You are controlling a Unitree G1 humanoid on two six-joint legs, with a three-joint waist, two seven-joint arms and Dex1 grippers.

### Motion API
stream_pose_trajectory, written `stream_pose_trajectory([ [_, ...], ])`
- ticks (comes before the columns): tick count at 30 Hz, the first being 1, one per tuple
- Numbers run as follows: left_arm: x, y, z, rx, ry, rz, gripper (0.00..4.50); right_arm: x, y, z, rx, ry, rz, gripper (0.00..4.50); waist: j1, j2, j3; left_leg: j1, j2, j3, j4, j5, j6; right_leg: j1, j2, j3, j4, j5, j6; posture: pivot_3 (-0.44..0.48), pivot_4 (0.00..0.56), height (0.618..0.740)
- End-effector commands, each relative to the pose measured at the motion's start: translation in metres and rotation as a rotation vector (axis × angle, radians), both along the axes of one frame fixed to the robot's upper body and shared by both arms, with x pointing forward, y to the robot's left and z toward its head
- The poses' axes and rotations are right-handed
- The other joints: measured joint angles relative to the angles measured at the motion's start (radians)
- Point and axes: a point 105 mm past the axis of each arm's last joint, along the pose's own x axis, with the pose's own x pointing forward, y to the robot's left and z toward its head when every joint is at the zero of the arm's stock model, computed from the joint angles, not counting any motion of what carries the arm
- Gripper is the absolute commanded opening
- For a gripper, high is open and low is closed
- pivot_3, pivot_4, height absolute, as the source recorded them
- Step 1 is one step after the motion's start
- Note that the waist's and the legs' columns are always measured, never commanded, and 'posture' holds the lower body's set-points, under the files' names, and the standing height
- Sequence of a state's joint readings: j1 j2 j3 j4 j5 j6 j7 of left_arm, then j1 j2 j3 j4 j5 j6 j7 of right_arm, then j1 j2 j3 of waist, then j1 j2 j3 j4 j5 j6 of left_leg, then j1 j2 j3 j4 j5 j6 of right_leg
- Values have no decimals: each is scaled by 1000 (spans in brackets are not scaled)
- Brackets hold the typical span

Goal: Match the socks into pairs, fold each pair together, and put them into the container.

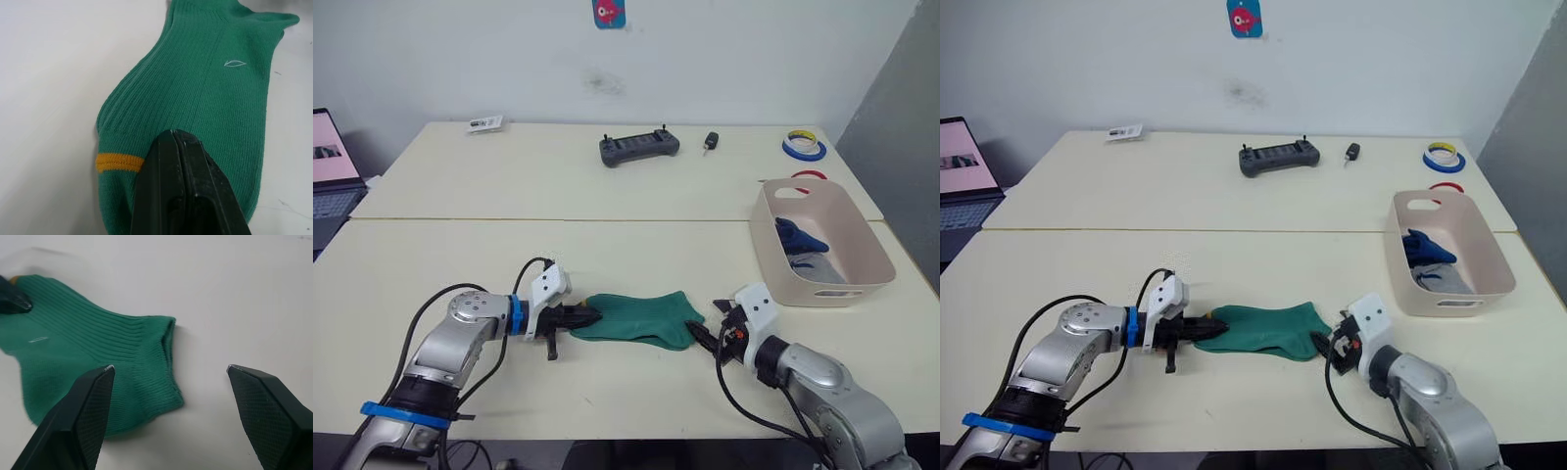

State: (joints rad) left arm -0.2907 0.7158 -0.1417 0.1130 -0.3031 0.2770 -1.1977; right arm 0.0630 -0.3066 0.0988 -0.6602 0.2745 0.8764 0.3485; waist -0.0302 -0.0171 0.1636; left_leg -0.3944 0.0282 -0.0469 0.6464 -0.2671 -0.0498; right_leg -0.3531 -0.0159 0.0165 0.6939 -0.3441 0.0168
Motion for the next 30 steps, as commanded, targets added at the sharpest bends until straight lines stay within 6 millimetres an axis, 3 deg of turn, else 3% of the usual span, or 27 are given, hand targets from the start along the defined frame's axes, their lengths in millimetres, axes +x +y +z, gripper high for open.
stream_pose_trajectory([
  [1, -3, 0, -12, 31, 28, -10, 11, 3, 0, -3, -15, 6, -31, 3916, 0, 0, 0, 0, 0, 0, 0, 0, 0, 0, 0, 0, 0, 0, 0, 0, 150, 740],
  [5, -3, -4, -13, 31, 27, -15, 11, -2, 10, -17, -47, 69, 6, 3916, 0, 0, -1, 0, 0, 0, 0, 0, 0, 0, 0, 0, 0, 0, 0, 0, 150, 740],
  [7, -3, -6, -12, 29, 27, -16, 0, -4, 16, -20, -71, 70, 32, 3559, -1, 0, -2, 1, 0, 0, 0, 0, 0, 1, 0, 0, 0, 0, 0, 0, 150, 740],
  [11, -1, -10, -10, 26, 25, -18, 0, -8, 27, -26, -77, 88, 63, 2309, -2, 0, -2, 1, 0, 0, 0, 0, 0, 1, 1, 0, 0, 0, 0, 0, 150, 740],
  [17, -2, -12, -9, 27, 27, -17, 0, -5, 26, -17, -57, 55, 59, 97, -2, 0, -3, 1, 0, 0, 0, 0, 0, 1, 2, 0, 0, 0, 0, 0, 150, 740],
  [30, 0, -30, 4, -5, -12, -37, 0, 14, -8, 19, -135, -84, 93, 41, 1, 0, -2, -1, 0, 0, 0, 0, 0, 0, 2, -1, -1, 0, 0, 0, 150, 740],
])
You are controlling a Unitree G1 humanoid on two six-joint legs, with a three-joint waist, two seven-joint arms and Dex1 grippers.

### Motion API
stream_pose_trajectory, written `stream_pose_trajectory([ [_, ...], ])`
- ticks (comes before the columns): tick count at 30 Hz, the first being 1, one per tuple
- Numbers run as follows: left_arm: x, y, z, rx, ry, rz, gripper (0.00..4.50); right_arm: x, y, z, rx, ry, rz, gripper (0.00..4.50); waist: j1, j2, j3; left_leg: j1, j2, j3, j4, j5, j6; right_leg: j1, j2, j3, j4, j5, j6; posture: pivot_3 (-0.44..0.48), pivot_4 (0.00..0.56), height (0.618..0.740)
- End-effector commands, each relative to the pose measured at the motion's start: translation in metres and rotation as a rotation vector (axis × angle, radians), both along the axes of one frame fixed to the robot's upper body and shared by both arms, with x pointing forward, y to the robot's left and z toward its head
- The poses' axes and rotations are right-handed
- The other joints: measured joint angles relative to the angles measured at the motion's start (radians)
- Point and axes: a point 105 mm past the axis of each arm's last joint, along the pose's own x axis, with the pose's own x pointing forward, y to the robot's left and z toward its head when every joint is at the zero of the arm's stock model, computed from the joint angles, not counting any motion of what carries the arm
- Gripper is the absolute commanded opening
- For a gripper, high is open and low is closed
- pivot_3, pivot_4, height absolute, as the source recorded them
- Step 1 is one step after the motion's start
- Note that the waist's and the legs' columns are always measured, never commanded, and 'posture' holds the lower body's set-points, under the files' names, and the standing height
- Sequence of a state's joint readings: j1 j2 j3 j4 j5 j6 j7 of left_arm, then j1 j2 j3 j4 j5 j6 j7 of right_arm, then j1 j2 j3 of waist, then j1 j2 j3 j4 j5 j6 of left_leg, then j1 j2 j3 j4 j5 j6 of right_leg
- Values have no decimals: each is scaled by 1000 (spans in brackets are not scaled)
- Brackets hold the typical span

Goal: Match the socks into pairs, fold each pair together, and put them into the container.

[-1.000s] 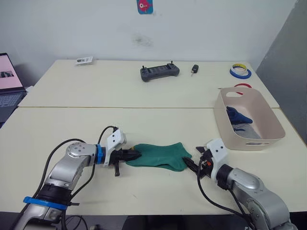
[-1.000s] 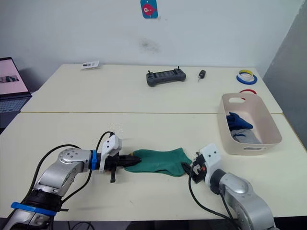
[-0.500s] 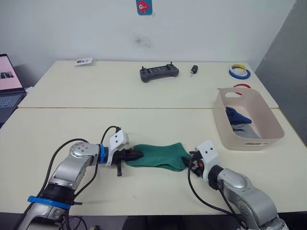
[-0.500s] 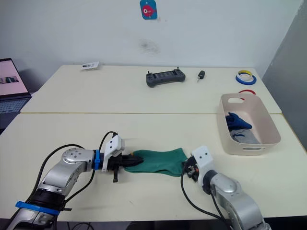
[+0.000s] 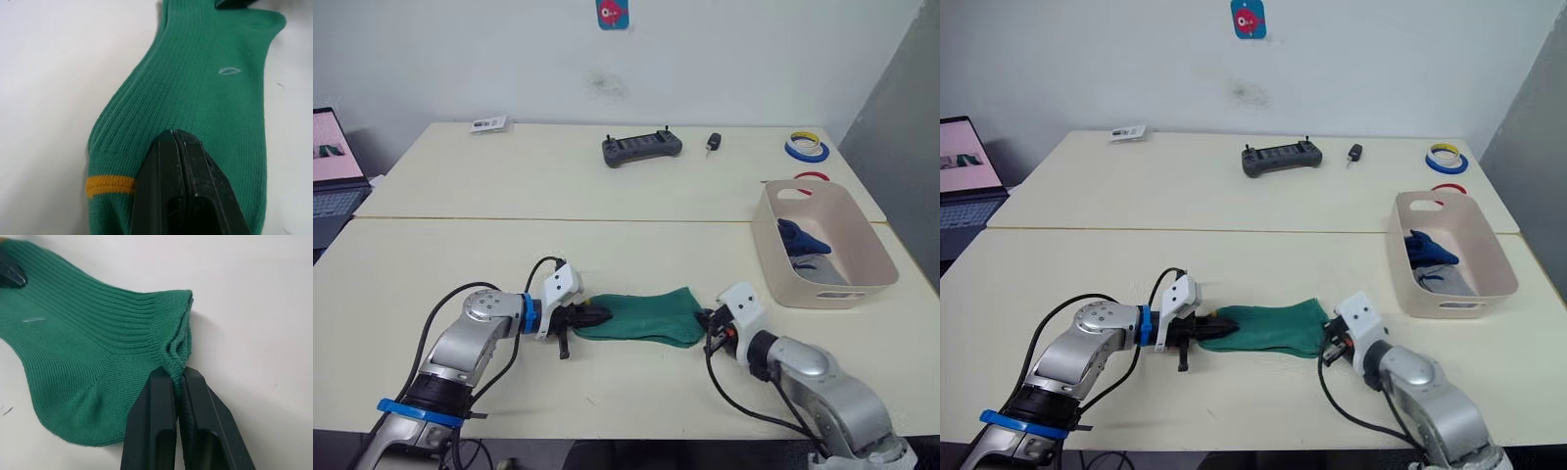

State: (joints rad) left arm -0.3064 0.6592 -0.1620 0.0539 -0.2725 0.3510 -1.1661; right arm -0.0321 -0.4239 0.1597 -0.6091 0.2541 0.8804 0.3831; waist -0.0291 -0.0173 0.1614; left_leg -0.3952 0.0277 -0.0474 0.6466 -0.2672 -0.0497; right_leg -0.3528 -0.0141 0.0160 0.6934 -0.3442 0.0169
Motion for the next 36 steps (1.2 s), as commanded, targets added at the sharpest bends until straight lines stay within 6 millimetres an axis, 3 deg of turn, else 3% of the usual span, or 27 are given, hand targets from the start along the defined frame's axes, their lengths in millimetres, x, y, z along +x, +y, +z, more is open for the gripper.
stream_pose_trajectory([
  [1, -1, -11, 5, 4, -25, -28, 0, 5, -8, 21, -5, -72, 18, 41, 0, 0, 0, 0, 0, 0, 0, 0, 0, 0, 0, 0, 0, 0, 0, 0, 150, 740],
  [10, 7, -10, 29, -23, -77, 17, 0, 2, -3, 31, -11, -86, 87, 41, -1, 0, 0, -1, 0, 0, 0, 0, 0, -1, 0, 0, 0, 0, 0, 0, 150, 740],
  [21, 6, -7, -10, 59, -13, 46, 0, -1, 18, 37, 1, -90, 198, 41, 0, 0, 0, 0, 0, 0, 0, 0, 0, 0, 0, 0, 0, 0, 0, 0, 150, 740],
  [29, 4, -1, -14, 72, -3, 54, 0, -7, 50, 56, 52, -39, 380, 41, -1, 0, 0, 1, 0, 0, 0, 0, 0, 0, 0, 0, 0, 0, 0, 0, 150, 740],
  [36, 6, 3, -7, 65, -16, 66, 0, -2, 81, 58, 148, 61, 415, 41, -1, 0, 0, 1, 1, -1, 0, 0, 0, 0, -1, 0, 1, 0, 0, 0, 150, 740],
])
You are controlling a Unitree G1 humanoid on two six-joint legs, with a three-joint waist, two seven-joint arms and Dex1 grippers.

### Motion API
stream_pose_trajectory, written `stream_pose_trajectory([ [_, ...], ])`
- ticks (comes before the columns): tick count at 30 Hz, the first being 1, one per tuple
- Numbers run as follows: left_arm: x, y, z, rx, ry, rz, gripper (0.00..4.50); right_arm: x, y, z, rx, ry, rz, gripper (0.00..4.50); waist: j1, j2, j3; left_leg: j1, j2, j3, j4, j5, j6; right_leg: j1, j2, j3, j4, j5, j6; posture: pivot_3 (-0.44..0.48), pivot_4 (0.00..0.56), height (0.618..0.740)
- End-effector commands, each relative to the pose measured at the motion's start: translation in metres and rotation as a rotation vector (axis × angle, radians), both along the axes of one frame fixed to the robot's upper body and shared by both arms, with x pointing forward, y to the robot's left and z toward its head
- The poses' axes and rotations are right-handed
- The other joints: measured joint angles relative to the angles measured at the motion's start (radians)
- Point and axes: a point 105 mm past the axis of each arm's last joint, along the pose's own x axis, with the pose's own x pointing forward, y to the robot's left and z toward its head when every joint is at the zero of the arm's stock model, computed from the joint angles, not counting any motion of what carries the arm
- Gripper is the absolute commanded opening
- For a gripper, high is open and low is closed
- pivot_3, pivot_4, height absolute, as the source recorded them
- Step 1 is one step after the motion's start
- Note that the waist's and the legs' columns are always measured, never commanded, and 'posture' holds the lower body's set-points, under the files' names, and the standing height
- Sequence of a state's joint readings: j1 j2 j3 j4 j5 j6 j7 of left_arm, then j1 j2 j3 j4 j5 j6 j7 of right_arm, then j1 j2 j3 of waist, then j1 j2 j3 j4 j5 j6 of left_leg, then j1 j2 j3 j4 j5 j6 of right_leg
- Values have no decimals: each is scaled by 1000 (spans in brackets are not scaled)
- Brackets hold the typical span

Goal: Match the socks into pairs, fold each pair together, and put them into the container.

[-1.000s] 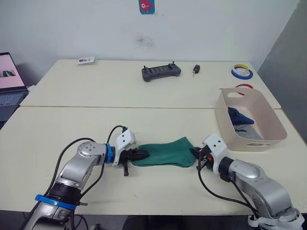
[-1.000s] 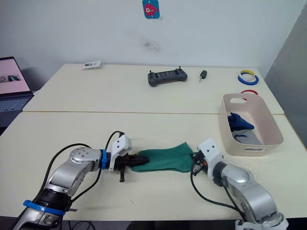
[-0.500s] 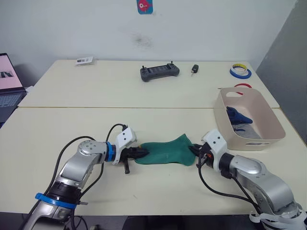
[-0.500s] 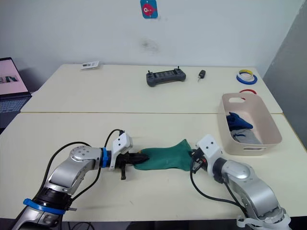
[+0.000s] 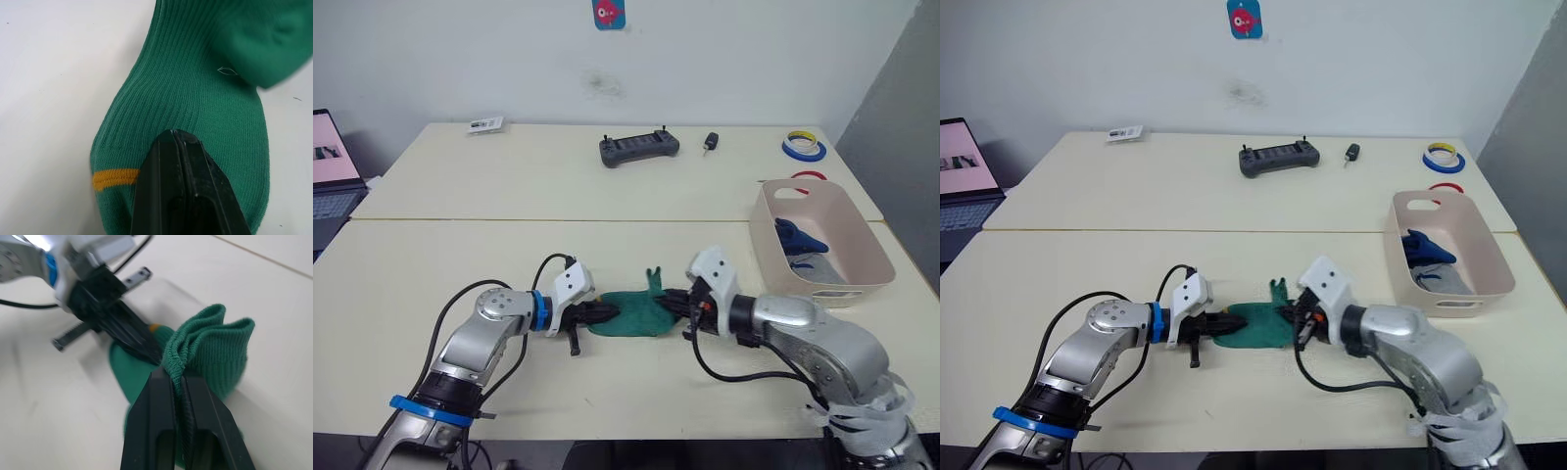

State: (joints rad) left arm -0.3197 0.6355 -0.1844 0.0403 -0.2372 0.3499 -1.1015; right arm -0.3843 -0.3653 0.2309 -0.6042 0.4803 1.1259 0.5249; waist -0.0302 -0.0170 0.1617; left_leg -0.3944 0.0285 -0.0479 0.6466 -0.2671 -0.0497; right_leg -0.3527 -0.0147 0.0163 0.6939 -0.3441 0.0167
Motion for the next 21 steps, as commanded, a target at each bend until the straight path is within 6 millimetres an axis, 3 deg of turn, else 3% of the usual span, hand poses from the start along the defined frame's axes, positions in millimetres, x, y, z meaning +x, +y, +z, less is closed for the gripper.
stream_pose_trajectory([
  [1, 1, 12, -3, 35, 23, 44, 0, 2, 12, 4, 24, 20, 10, 41, -1, 0, 0, 0, 0, 0, 0, 0, 0, 0, 0, 0, 0, 0, 0, 0, 150, 740],
  [6, 4, 19, 6, 31, 14, 62, 0, 7, 21, 0, 40, 57, -2, 41, -4, 0, 0, 0, 1, 0, 0, 0, 0, -1, 0, 0, 1, 0, 0, 0, 150, 740],
  [16, 5, 17, 3, 10, 33, 83, 0, 8, 43, -11, 71, 137, 3, 41, -4, 0, 0, 0, 1, 0, 0, 0, 0, -2, 0, 0, 2, 0, 0, 0, 150, 740],
  [21, 5, 24, 20, -15, 25, 88, 0, 11, 48, -16, 59, 141, 0, 41, -4, 0, 0, 0, 1, 0, 0, 0, 0, -2, 0, 0, 2, 0, 0, 0, 150, 740],
])
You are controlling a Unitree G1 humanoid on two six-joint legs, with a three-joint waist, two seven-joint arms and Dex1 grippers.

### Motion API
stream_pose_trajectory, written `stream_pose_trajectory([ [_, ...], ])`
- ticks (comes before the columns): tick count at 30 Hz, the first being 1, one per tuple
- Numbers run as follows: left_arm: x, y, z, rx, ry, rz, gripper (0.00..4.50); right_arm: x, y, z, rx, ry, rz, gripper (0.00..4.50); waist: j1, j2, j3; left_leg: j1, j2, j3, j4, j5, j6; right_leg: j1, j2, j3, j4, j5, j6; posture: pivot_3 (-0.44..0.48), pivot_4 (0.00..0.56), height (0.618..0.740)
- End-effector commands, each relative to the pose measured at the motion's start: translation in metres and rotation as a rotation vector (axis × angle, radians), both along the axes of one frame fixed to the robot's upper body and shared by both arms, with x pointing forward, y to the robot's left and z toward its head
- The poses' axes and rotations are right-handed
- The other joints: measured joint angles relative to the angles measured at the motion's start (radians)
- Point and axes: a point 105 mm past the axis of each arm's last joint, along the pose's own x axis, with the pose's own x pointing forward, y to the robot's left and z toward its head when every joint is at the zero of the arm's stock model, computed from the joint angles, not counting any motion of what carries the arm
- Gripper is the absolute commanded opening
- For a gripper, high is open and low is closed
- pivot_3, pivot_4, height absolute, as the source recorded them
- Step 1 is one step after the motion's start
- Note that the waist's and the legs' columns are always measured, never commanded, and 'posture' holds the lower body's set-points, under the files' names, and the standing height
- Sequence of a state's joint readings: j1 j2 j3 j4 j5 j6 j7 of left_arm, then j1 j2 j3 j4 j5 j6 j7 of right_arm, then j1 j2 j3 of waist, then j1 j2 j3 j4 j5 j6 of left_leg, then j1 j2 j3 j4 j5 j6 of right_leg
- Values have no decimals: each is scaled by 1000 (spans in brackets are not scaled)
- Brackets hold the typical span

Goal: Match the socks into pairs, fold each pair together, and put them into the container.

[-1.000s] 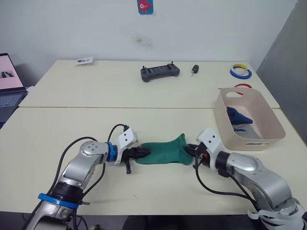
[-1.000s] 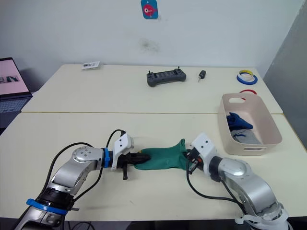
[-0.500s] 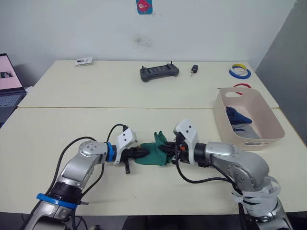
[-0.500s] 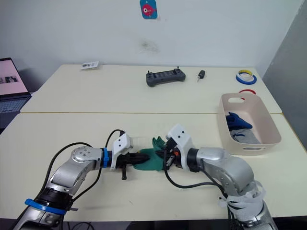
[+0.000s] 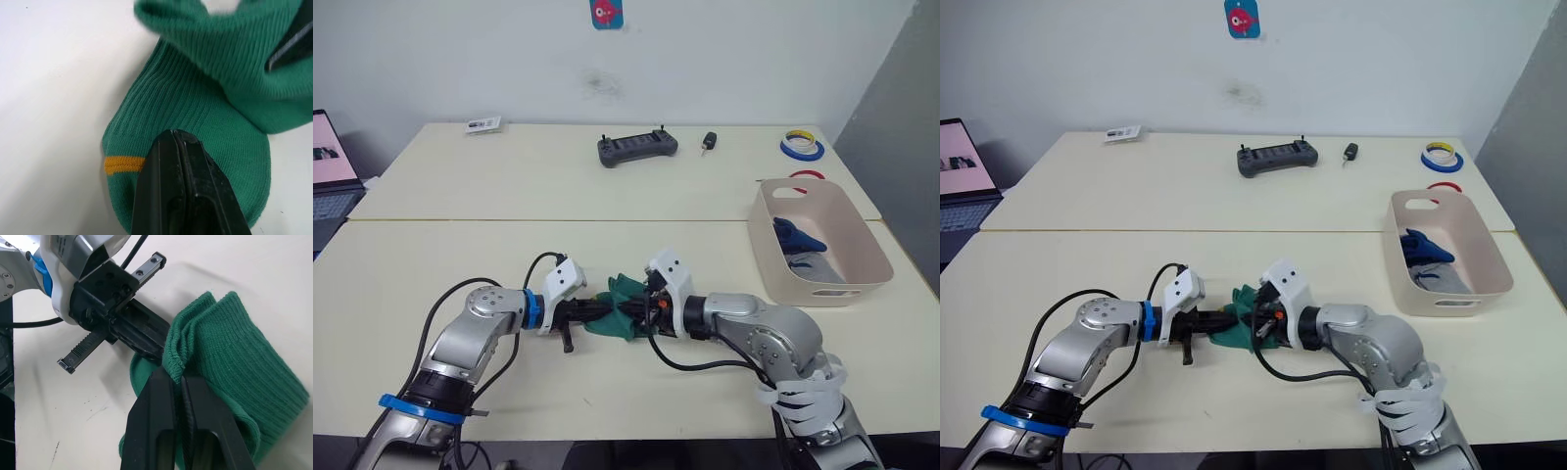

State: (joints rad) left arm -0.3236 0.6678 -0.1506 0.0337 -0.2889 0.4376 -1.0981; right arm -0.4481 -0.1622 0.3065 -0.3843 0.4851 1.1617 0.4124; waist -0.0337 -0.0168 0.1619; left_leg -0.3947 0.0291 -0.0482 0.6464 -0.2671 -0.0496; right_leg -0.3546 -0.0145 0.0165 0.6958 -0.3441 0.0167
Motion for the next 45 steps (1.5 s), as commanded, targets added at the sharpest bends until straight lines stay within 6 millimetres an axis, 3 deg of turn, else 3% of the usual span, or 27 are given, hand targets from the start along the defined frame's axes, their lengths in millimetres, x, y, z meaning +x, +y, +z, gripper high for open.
stream_pose_trajectory([
  [1, 2, 14, 19, 9, -33, 26, 0, 1, 6, 6, 8, -43, 16, 41, -1, 0, 0, 0, 0, 0, 0, 0, 0, -1, 0, 0, 0, 0, 0, 0, 150, 740],
  [6, -4, 26, 24, 47, -23, 12, 0, 1, 5, 4, -2, -54, 20, 41, 0, 0, 0, -2, 0, 0, 0, 0, 0, -3, 0, 0, 1, 0, 0, 0, 150, 740],
  [14, -7, 21, -6, 66, 39, 36, 0, 0, 8, 3, -18, -73, 48, 41, 1, 0, 0, -3, 0, 0, 0, 0, 0, -3, 0, 0, 0, 0, 0, 0, 150, 740],
  [24, -9, 25, -7, 72, 44, 45, 0, -2, 29, 1, -28, -83, 106, 41, 1, 0, 0, -2, 0, 0, 0, 0, 0, -3, 0, 0, 0, 0, 0, 0, 150, 740],
  [34, -12, 24, -9, 72, 41, 45, 0, 5, 36, -10, -21, -66, 89, 41, 1, 0, 0, -2, 0, 0, 0, 0, 0, -3, -1, 0, 1, 0, 0, 0, 150, 740],
  [37, -12, 24, -10, 76, 40, 43, 0, 2, 36, -3, 8, -66, 97, 801, 1, 0, 0, -2, 0, 0, 0, 0, 0, -3, -1, 0, 1, 0, 0, 0, 150, 740],
  [42, -11, 24, -11, 79, 37, 45, 0, -5, 30, 17, 56, -71, 99, 2430, 1, 0, 0, -2, 0, 0, 0, 0, 0, -3, -1, 0, 0, 0, 0, 0, 150, 740],
  [45, -12, 25, -13, 81, 36, 49, 0, -12, 14, 24, 34, -94, 116, 2430, 2, 0, 0, -2, 0, 0, 0, 0, 0, -3, -1, 0, 0, 0, 0, 0, 150, 740],
])
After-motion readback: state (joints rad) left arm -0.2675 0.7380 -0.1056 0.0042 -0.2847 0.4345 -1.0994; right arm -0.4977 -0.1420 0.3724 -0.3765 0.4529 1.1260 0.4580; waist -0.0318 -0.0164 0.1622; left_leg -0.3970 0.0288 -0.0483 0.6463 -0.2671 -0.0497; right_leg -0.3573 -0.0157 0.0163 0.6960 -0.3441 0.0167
